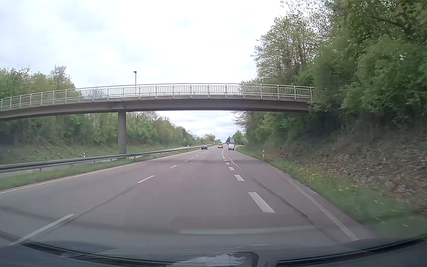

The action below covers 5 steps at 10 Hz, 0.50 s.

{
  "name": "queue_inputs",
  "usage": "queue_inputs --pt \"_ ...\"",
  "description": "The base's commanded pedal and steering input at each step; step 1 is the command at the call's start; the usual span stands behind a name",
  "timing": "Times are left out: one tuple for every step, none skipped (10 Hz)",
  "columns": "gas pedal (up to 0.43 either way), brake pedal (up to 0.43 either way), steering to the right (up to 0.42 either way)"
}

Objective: Follow the waypoints while adhering to traffic rules and regulations

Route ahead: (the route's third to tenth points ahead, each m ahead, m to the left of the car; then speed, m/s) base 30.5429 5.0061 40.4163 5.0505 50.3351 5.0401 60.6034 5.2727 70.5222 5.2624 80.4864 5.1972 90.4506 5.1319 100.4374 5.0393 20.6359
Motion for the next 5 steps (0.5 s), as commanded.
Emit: queue_inputs --pt "0.087 0.000 0.008" --pt "0.087 0.000 0.007" --pt "0.087 0.000 0.007" --pt "0.087 0.000 0.006" --pt "0.087 0.000 0.006"
